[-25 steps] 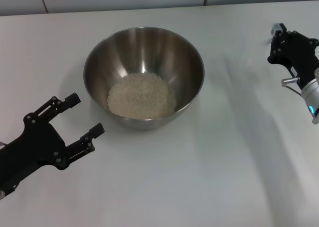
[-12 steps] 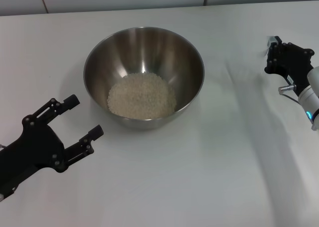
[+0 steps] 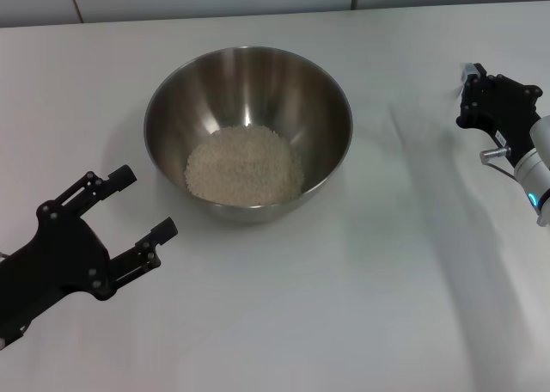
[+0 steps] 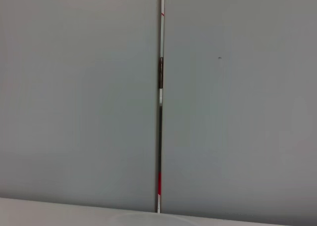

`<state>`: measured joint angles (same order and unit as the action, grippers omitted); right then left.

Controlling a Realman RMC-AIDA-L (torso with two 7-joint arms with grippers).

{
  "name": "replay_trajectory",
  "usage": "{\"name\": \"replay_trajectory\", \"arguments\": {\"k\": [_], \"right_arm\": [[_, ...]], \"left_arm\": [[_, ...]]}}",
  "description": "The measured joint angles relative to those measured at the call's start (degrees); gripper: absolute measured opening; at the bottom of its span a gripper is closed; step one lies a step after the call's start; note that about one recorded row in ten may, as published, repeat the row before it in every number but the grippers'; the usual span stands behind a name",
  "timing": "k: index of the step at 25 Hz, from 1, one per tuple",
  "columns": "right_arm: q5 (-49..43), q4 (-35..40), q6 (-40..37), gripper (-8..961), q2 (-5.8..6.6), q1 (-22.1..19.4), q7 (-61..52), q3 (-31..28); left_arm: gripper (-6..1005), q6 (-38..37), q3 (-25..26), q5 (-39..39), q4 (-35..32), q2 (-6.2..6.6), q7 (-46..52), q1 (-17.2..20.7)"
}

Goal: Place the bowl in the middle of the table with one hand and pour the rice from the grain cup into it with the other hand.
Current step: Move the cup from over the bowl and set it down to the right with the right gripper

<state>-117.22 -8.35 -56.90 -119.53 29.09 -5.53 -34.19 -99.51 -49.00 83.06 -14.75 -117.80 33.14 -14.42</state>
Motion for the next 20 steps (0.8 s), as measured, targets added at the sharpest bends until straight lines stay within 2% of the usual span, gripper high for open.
{"name": "replay_trajectory", "arguments": {"k": [4,9,15,20], "right_arm": [[-0.1,0.0,0.1,29,0.0,0.0,-0.2,0.0],[-0.2,-0.1,0.2,216,0.0,-0.2,-0.2,0.2],[-0.3,-0.1,0.4,380,-0.02,-0.9,-0.2,0.3],[-0.3,0.1,0.4,405,0.01,-1.3,-0.2,0.3]], "left_arm": [[789,-0.3,0.1,0.0,0.1,0.16,0.0,0.0],[789,-0.3,0.1,0.0,-0.1,0.19,0.0,0.3],[788,-0.3,0.1,0.0,-0.1,0.29,0.0,0.3],[788,-0.3,0.2,0.0,-0.1,0.36,0.0,0.2]]}}
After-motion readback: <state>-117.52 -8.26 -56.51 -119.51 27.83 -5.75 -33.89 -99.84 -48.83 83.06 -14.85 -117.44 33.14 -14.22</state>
